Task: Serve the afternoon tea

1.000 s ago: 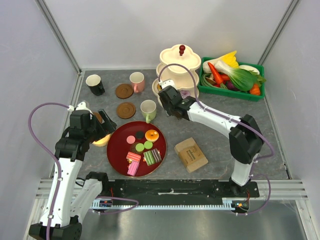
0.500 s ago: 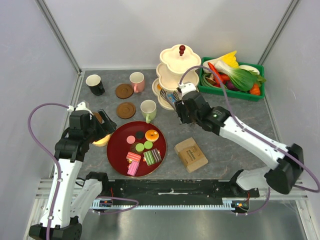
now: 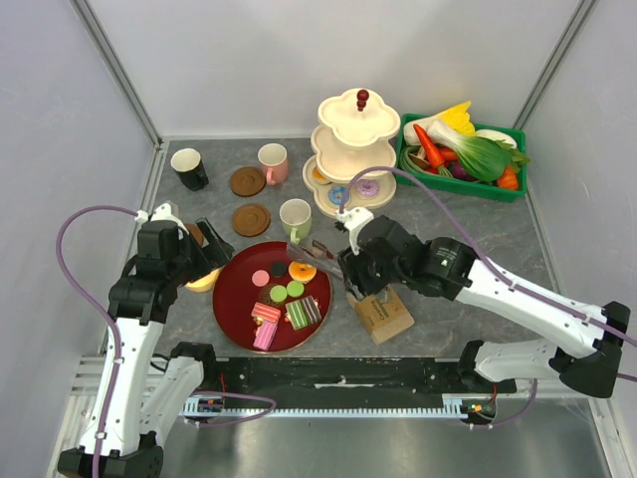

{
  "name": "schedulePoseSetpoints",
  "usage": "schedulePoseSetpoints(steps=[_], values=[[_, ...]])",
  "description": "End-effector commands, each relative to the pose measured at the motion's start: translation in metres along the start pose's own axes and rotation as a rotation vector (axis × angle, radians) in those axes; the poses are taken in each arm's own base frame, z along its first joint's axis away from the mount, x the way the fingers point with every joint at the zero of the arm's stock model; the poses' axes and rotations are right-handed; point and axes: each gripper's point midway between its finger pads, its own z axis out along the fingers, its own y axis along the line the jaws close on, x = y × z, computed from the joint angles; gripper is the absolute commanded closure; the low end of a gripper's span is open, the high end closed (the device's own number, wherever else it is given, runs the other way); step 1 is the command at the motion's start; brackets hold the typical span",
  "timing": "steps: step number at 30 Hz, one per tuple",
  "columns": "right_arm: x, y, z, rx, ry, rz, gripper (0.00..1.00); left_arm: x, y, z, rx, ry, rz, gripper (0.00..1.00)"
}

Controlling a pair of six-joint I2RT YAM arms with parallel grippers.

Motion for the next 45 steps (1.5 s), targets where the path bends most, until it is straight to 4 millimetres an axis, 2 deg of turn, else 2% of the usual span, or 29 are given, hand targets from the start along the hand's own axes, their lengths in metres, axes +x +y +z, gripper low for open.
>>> schedulePoseSetpoints(steps=[1,3,9,13,18,22,35,40,45], values=[[0.021,0.027,-0.010,-0.080,0.122,-0.005,0.42,-0.003,-0.007,-0.001,0.042,-0.018,0.006,0.02],[0.028,0.033,-0.008,-0.099,0.152,-0.003,0.42,-0.003,-0.007,-0.001,0.044,-0.017,0.004,0.02],[0.043,0.034,0.009,-0.062,0.240,0.002,0.42,-0.001,-0.007,-0.002,0.047,-0.018,0.006,0.02],[0.039,0.039,0.020,-0.053,0.247,-0.001,0.42,0.000,-0.006,-0.003,0.048,-0.022,0.009,0.02],[0.040,0.031,0.037,0.023,0.264,0.001,0.41,0.000,-0.005,-0.002,0.044,-0.020,0.011,0.02],[0.037,0.032,0.047,0.034,0.259,0.005,0.41,-0.002,-0.004,-0.001,0.038,-0.028,0.013,0.02],[0.021,0.027,0.072,0.118,0.250,-0.022,0.42,-0.002,-0.003,0.000,0.033,-0.031,0.028,0.02],[0.021,0.021,0.072,0.155,0.255,-0.035,0.47,-0.003,-0.001,0.000,0.023,-0.037,0.030,0.02],[0.017,0.019,0.064,0.162,0.240,-0.033,0.50,-0.002,-0.001,0.001,0.022,-0.031,0.031,0.02]])
